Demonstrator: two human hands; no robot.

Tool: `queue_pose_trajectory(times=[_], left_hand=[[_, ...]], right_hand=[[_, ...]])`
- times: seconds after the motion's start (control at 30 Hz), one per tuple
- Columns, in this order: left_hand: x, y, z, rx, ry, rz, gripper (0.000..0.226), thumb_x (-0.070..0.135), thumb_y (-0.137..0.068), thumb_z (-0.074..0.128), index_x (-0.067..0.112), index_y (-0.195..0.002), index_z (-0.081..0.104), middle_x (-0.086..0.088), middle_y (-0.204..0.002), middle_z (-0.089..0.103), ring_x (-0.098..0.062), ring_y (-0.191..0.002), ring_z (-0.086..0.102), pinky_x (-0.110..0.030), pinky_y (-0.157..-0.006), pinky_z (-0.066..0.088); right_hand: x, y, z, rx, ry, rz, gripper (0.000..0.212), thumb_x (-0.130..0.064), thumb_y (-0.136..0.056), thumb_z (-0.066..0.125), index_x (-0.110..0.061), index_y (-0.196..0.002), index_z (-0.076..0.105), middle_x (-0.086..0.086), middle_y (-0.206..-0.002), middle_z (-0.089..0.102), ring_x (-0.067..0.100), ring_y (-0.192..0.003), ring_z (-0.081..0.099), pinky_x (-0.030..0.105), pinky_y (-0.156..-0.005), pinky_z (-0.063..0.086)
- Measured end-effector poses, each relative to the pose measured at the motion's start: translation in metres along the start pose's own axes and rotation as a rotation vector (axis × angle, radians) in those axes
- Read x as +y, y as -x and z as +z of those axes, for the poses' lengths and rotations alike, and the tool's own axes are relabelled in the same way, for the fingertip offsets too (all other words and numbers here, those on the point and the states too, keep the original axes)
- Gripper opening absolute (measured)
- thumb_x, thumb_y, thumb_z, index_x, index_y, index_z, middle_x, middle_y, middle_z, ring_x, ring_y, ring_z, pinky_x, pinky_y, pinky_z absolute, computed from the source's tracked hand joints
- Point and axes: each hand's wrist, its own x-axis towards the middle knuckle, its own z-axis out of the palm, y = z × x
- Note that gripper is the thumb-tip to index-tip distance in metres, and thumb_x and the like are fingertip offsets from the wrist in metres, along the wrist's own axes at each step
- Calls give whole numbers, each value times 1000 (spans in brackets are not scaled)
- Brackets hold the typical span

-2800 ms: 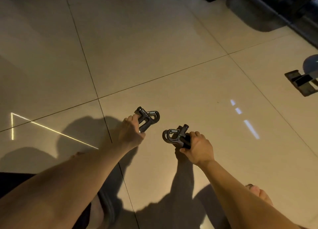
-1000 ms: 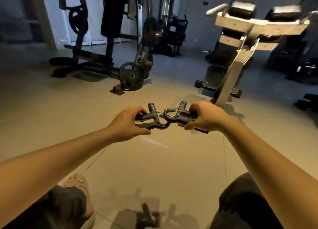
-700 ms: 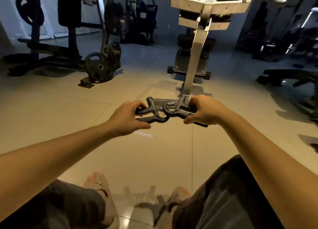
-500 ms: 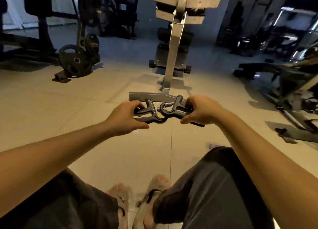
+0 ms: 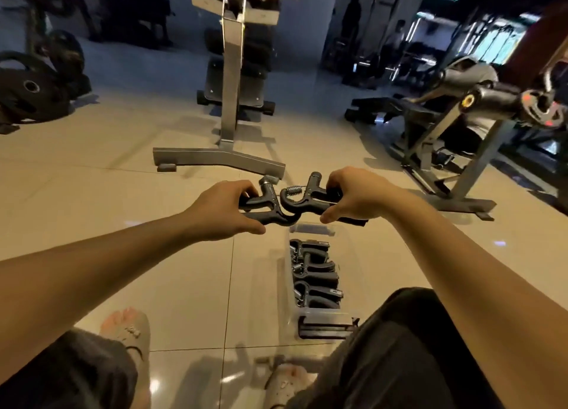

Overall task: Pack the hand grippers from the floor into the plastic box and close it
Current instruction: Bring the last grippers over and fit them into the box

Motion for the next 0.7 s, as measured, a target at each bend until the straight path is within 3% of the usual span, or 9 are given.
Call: queue_pose_trajectory(times=[0.13,0.4,0.6,0.7], left_hand=[[23,-1,35,-50,-39,15,56,42,-68,89,25,-114,60,8,-101,61,-11,-90,59,-20,-67,43],[48,-8,91,-144,-158,-27,59,41,-69,89,22,-117,59,4,-103,65,-14,-90,62,-27,-76,53],[26,-19,110,-120,-217,-149,53,47,-64,89,29,-103,57,2,-100,64,-16,-88,58,-38,-79,56],[24,-33,116,-139,-294,-154,53,46,-67,87,26,-107,58,4,-94,58,-18,-87,55,-37,-78,54]], right_hand=[[41,14,19,-44,-2,38,52,-44,-74,86,-18,-111,61,1,-99,66,22,-91,62,43,-87,56],[115,18,76,-181,-10,53,58,-46,-72,85,-19,-116,58,2,-107,64,23,-98,61,44,-92,55],[125,-20,96,-245,77,-10,59,-51,-70,85,-21,-112,58,-1,-103,63,22,-94,61,44,-87,56],[136,-38,117,-248,88,-16,61,-52,-70,85,-21,-114,57,-1,-107,62,23,-96,60,44,-87,56]])
